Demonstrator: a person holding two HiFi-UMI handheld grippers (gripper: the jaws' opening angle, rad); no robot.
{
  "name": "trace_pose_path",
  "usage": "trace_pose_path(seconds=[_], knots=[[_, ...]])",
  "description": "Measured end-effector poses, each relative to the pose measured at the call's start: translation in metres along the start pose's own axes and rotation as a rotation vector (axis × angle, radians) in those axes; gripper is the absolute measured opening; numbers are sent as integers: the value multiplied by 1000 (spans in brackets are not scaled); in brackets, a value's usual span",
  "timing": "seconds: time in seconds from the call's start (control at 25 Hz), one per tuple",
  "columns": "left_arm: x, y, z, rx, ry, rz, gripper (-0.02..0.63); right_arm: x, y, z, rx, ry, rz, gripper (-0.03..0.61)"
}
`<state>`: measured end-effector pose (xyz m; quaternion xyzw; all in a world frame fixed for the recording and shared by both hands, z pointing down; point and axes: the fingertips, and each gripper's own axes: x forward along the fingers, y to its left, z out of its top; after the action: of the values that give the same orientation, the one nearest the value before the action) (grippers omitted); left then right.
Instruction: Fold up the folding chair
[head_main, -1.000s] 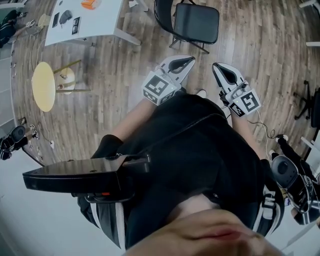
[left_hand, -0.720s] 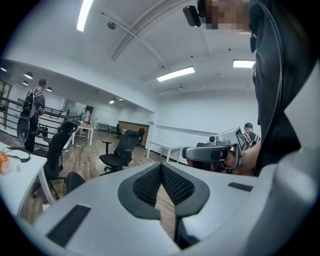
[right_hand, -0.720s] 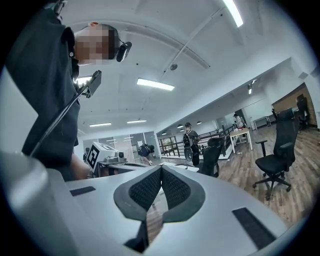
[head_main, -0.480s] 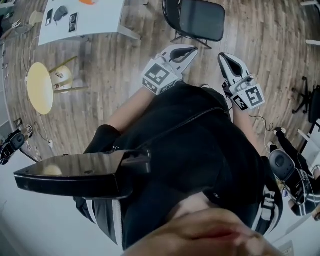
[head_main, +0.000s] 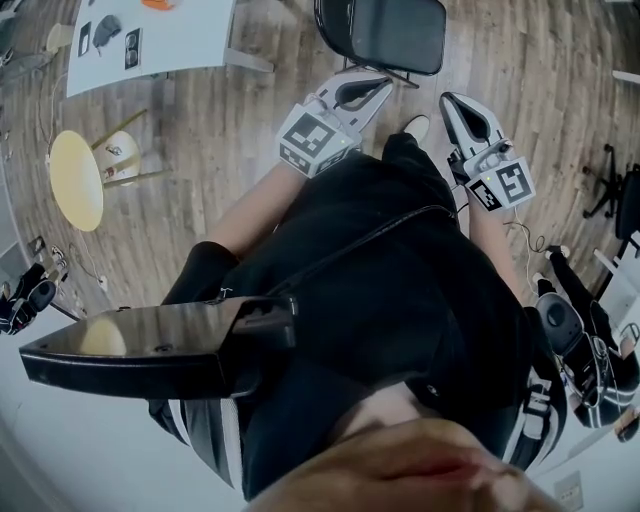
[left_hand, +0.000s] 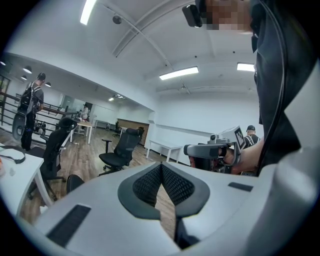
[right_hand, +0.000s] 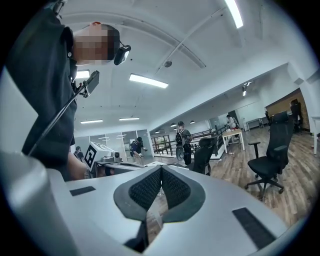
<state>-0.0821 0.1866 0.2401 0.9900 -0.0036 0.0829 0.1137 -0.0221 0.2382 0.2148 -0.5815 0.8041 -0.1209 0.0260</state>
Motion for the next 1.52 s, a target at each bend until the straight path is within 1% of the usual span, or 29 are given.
trace_pose_path(seconds=[0.16, 0.32, 0.48, 0.6, 0.76, 0.92, 1.08, 1.24, 1.4, 1.52], knots=[[27, 11, 8, 8, 6, 43, 5, 0, -32, 3, 20, -15, 29, 9], [58, 15, 19, 15, 9, 80, 5, -2, -63, 9, 18, -17, 75, 9], [103, 7, 31, 19, 16, 107, 5, -12, -100, 17, 18, -19, 125, 9], [130, -1, 37, 18, 15, 129, 5, -21, -124, 16, 24, -5, 165, 9], [144, 8, 36, 6, 20, 182, 5, -17, -148, 9, 47, 10, 204, 9], [145, 14, 34, -9, 33, 208, 5, -11, -154, 8, 64, 15, 223, 9], [140, 35, 33, -21, 34, 202, 5, 9, -154, 2, 84, 24, 216, 9], [135, 65, 33, -30, 44, 175, 5, 40, -162, 1, 105, 33, 178, 9], [127, 108, 33, -38, 60, 141, 5, 72, -173, -8, 155, 47, 117, 11], [113, 148, 26, -42, 86, 144, 5, 98, -183, -25, 192, 71, 75, 11]])
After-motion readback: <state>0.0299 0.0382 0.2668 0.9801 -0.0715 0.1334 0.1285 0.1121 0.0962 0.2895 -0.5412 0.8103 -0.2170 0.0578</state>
